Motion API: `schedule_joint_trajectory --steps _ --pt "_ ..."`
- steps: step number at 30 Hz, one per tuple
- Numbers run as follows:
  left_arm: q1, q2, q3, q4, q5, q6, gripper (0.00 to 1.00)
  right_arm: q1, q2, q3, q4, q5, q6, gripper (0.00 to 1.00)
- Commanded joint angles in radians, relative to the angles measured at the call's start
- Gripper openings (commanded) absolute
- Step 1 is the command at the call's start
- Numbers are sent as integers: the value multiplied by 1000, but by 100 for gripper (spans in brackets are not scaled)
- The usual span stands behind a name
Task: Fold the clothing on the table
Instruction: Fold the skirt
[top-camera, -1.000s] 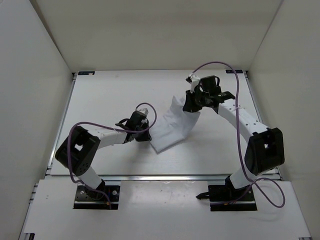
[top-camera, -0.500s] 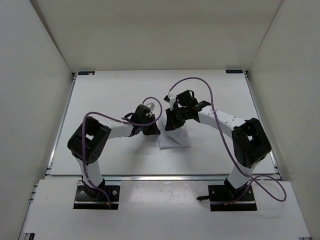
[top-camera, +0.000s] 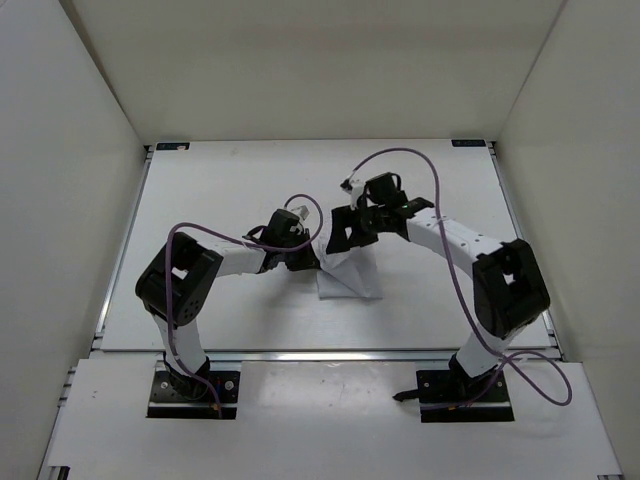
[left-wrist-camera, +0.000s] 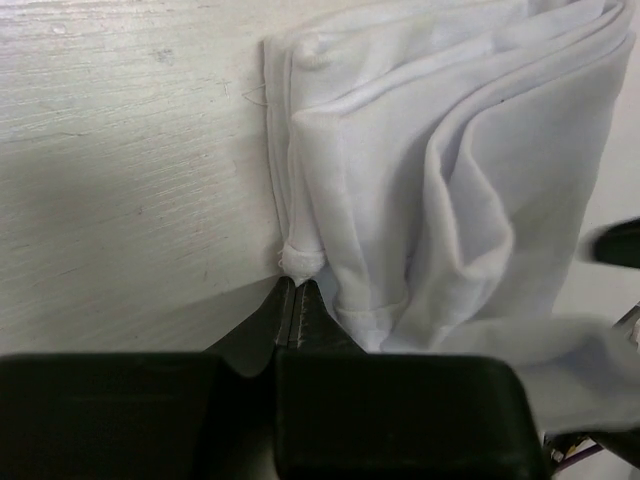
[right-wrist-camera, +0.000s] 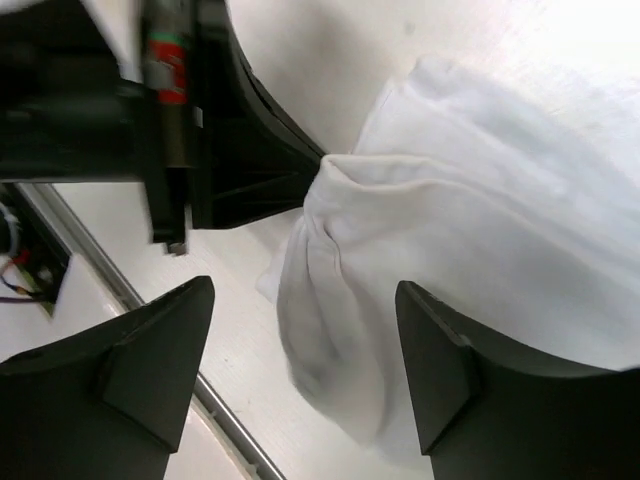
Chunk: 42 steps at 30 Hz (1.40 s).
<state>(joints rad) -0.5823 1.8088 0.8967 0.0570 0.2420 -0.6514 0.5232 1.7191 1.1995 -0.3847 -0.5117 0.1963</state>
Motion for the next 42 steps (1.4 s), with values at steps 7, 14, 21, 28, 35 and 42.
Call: schedule_joint_trajectory --steps 7,14,21,28,35,42 --pt "-2 -19 22 -57 13 7 0 -158 -276 -123 57 47 -7 47" --pt "7 -49 22 -57 25 -5 0 -79 -239 -268 84 0 -17 15" --pt "-4 -42 25 -74 22 -27 0 55 -104 -215 124 -111 -34 12" --pt "28 -35 60 -117 25 -16 1 120 -105 -192 101 -102 -69 13" --pt "133 -158 113 -167 42 -19 44 -47 -225 -233 135 -87 -67 13" --pt "119 -226 182 -188 39 -25 39 -126 -211 -274 138 -82 -64 0"
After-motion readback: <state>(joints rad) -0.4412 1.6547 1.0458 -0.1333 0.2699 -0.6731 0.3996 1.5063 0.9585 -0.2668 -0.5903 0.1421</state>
